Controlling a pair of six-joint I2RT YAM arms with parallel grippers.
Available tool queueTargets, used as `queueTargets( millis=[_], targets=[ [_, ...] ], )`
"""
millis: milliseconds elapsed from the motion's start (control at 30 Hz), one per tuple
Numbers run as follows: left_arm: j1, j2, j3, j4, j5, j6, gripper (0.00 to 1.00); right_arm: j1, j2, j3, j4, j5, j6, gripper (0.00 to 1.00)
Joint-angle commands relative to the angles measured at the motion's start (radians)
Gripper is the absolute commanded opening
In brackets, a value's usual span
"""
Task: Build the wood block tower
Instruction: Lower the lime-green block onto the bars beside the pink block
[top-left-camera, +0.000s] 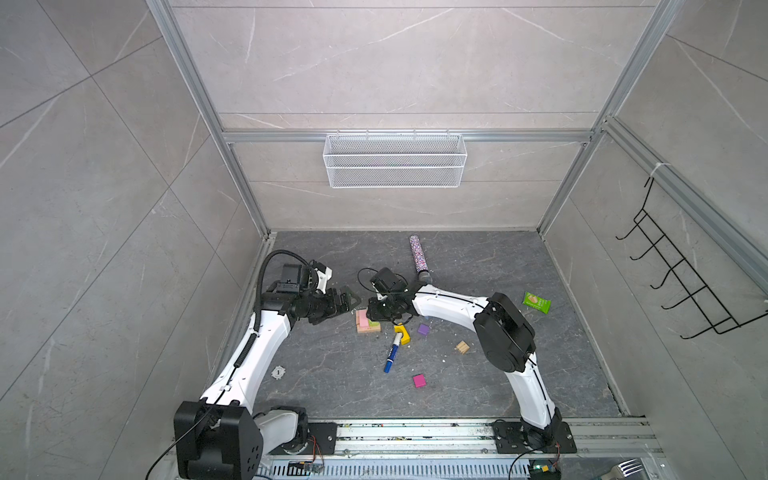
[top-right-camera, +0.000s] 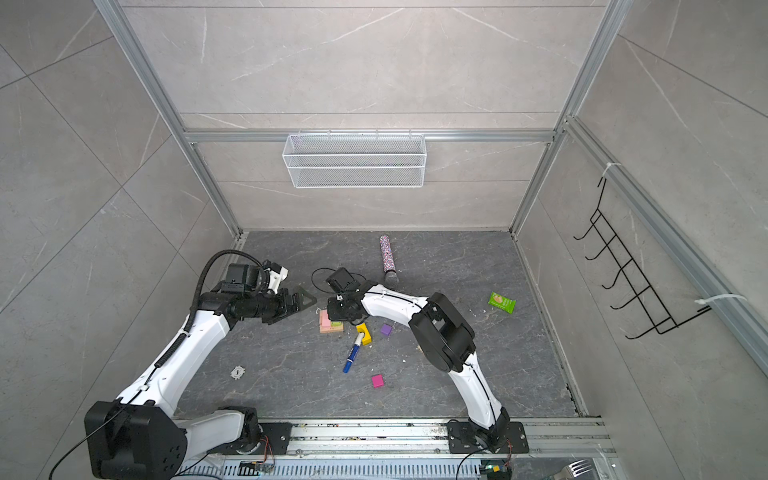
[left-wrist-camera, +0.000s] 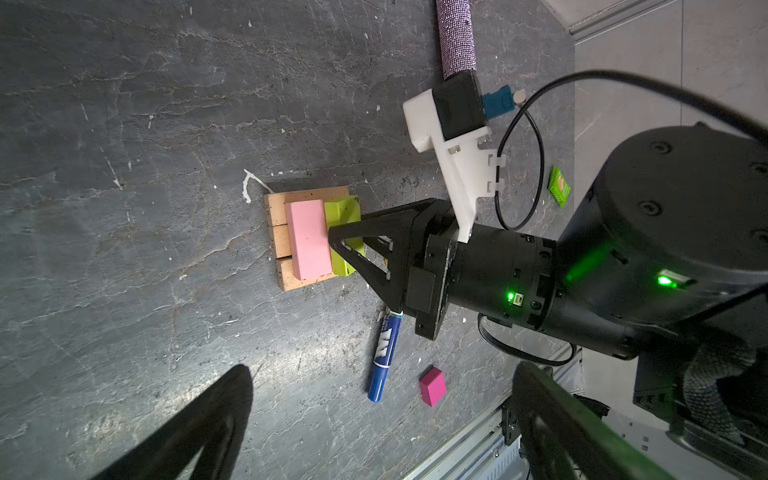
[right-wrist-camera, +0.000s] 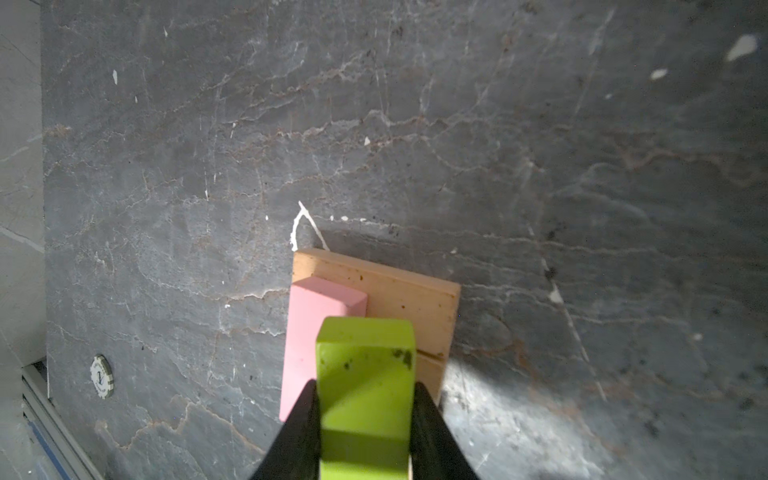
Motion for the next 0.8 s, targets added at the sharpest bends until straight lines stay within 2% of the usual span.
queueTargets(
  millis=[0,367,767],
  targets=[
    [0.004,-0.011,0.001,0.011,0.030,-0.008,1.00,-0.002,0.025,0.022,-0.003,0.001,0.021,0.02],
    [0.005,-0.010,0.001,0.012,0.039,-0.006,1.00,-0.003,0.019,0.004,-0.014,0.014,0.074,0.03],
    [0.005,-0.012,-0.003,0.019,0.046,-0.009,1.00,-0.010,-0.017,-0.043,0.025,0.012,0.066,0.03]
  ],
)
